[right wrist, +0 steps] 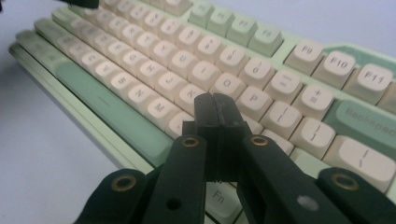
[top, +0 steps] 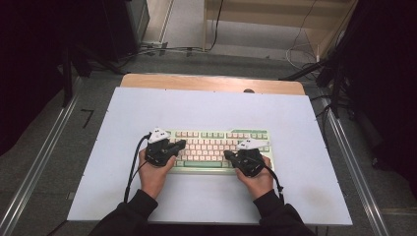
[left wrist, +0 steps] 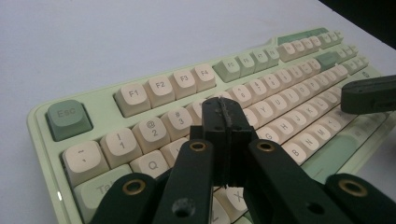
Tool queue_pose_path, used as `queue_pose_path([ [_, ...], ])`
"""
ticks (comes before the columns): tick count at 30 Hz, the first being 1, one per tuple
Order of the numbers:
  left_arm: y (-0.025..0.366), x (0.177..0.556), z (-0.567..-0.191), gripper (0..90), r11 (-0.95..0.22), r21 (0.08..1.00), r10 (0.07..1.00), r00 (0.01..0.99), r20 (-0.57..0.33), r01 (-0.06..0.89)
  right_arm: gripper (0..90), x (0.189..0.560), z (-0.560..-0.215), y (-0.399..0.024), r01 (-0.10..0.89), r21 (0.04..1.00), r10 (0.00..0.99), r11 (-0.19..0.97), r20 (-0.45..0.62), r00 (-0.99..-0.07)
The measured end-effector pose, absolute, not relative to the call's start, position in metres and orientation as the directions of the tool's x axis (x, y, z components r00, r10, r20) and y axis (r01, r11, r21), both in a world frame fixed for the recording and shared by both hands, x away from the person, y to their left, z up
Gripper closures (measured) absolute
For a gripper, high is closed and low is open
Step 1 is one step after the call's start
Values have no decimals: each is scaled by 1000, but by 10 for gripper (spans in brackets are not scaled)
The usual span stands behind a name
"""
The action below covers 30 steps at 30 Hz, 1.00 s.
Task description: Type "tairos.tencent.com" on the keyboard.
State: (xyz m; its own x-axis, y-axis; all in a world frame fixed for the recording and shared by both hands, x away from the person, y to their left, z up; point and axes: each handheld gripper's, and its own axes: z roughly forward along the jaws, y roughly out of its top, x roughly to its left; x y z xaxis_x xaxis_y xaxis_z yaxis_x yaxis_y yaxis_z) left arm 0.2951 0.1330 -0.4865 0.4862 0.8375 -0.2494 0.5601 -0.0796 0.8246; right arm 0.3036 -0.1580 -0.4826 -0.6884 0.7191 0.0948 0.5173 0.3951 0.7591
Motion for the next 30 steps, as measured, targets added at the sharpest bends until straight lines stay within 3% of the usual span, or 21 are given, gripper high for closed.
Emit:
queue_pose_path([
  [30,124,289,-490,900,-113,816,817,520,-249,568,877,314,-475,-145,498,784,717,371,100,-690],
])
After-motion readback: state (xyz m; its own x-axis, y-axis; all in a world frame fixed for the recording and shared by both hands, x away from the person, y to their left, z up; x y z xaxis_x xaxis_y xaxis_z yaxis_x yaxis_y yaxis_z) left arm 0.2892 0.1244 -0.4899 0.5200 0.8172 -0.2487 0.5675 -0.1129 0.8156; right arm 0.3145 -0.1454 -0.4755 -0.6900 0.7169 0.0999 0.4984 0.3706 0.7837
